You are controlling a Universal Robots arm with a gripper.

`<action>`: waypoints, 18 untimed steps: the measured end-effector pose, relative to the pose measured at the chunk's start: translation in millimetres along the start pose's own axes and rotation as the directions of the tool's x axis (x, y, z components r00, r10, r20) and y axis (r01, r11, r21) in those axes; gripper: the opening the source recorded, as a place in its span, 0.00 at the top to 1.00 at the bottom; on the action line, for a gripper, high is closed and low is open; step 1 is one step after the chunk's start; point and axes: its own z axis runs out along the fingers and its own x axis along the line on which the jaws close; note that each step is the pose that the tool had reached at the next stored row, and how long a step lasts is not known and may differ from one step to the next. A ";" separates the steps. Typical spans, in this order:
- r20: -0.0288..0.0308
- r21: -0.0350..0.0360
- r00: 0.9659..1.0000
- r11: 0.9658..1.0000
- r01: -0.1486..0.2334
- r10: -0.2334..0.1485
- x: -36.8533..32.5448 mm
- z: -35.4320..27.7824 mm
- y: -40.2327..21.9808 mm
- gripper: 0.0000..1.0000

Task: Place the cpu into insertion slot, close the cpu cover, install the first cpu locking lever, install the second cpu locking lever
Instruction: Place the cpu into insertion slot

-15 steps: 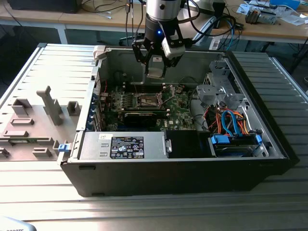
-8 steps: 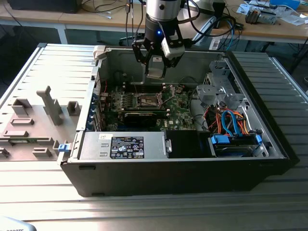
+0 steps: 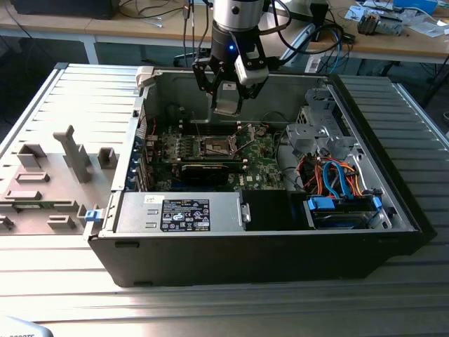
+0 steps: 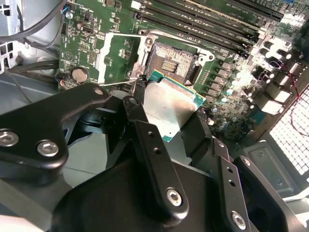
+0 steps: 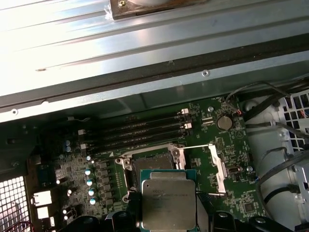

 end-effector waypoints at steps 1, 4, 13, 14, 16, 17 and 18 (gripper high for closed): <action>0.000 0.000 1.000 1.000 -0.001 0.001 0.0 0.0 0.0 0.45; 0.001 0.002 1.000 1.000 -0.009 0.009 0.0 0.2 0.0 0.45; 0.003 0.005 1.000 1.000 -0.029 0.029 0.0 0.6 0.0 0.45; 0.003 0.005 1.000 1.000 -0.030 0.030 0.0 0.6 0.0 0.45; 0.003 0.006 0.999 0.999 -0.036 0.036 0.0 0.7 0.0 0.45; 0.004 0.006 0.999 0.999 -0.037 0.037 0.0 0.8 0.0 0.45; 0.004 0.006 0.999 0.999 -0.040 0.040 0.0 0.8 0.0 0.45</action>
